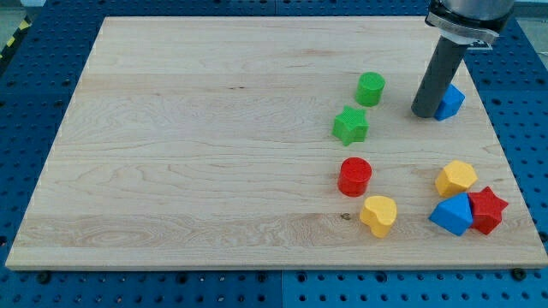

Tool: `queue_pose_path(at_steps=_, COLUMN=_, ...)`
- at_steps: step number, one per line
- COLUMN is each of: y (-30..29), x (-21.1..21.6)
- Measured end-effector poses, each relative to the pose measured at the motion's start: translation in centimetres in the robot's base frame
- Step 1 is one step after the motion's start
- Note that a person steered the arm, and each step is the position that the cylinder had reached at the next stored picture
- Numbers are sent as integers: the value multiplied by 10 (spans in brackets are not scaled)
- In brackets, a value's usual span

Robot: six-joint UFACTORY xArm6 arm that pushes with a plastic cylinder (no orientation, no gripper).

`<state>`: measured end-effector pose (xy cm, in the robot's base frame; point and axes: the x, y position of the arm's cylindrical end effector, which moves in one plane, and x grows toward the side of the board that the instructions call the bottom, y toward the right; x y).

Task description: Place the green circle above the blue cube

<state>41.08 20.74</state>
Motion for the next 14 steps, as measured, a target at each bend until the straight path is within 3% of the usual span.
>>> queue_pose_path(at_steps=3, y=-108, x=-4)
queue_pose_path(at_steps=9, y=-95, x=-50)
queue_pose_path(at_steps=14, y=-17, x=-50)
